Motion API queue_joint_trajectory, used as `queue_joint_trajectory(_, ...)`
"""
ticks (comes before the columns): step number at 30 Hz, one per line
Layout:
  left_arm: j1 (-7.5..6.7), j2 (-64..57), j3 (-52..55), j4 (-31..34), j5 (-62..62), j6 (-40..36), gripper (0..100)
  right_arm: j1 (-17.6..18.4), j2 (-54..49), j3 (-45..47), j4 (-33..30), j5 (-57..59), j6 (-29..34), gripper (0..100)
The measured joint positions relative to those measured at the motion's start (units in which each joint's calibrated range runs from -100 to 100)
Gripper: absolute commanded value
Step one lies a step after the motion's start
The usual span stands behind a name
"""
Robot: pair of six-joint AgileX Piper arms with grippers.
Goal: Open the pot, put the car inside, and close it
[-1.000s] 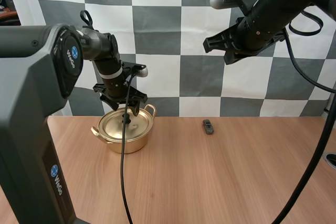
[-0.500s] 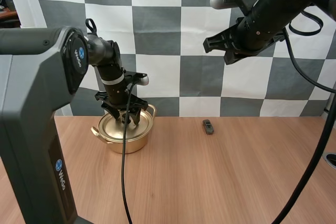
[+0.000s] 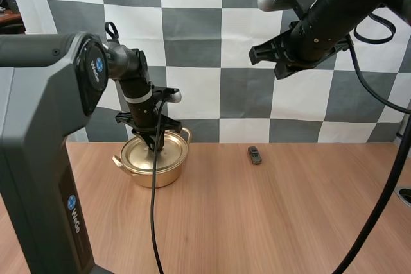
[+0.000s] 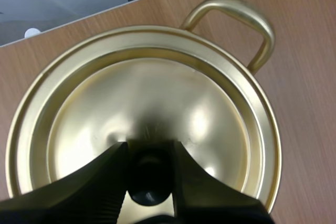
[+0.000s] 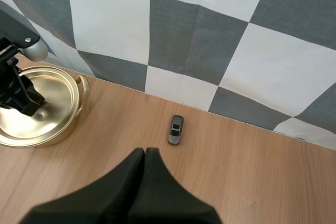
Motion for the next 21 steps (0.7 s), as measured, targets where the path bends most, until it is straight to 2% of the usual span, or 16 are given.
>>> queue_joint_trajectory(9, 0.0, -1.42, -2.58, 0.16, 2.32, 0.59, 0, 0.0, 0.0, 0.0, 0.0, 0.0, 0.0, 0)
queue_joint_trajectory(15, 0.0, -6.67, -11.63, -0.64, 12.21, 0.59, 0, 0.0, 0.0, 0.0, 0.0, 0.0, 0.0, 0)
queue_joint_trajectory(21, 0.0, -15.76, -23.71, -0.87, 12.54, 0.61, 0, 0.0, 0.0, 0.0, 0.44, 0.0, 0.09, 0)
